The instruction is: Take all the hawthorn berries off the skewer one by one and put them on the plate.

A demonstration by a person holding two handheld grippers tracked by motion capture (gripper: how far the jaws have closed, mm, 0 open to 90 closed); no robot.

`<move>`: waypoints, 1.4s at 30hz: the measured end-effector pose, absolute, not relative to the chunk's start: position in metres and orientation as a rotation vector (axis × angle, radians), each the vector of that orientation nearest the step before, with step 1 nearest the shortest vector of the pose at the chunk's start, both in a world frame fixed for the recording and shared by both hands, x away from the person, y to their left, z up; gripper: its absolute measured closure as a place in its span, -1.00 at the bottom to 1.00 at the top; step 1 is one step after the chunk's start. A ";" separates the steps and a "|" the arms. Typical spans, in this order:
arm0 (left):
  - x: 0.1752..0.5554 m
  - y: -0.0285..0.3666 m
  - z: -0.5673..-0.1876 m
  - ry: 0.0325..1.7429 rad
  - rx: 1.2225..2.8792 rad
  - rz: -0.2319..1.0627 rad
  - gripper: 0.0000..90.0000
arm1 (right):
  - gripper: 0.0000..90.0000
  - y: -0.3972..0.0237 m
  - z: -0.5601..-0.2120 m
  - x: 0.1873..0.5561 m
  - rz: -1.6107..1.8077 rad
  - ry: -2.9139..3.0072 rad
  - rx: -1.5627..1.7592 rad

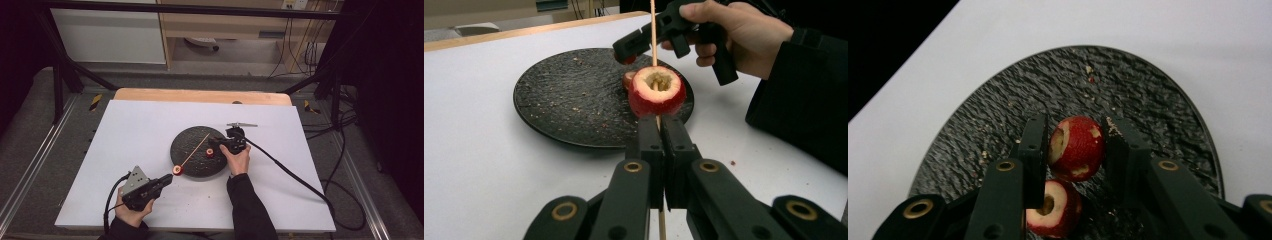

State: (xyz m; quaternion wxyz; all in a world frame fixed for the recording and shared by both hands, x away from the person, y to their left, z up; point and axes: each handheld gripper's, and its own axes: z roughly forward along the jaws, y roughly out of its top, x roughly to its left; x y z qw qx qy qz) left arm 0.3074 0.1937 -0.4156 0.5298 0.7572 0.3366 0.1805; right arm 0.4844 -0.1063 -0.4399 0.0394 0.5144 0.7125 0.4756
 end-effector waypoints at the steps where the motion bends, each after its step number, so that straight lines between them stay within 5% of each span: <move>1: 0.307 0.194 -0.416 0.804 1.808 0.431 0.96 | 0.44 -0.106 -0.442 0.485 1.449 2.186 1.580; 13: 0.308 0.193 -0.416 0.808 1.815 0.430 0.96 | 0.13 -0.107 -0.436 0.480 1.435 2.192 1.537; 26: 0.309 0.193 -0.417 0.820 1.814 0.436 0.96 | -0.85 -0.114 -0.399 0.435 1.572 2.232 1.344; 42: 0.312 0.188 -0.420 0.825 1.823 0.439 0.96 | -0.91 -0.087 -0.408 0.390 1.755 2.260 1.313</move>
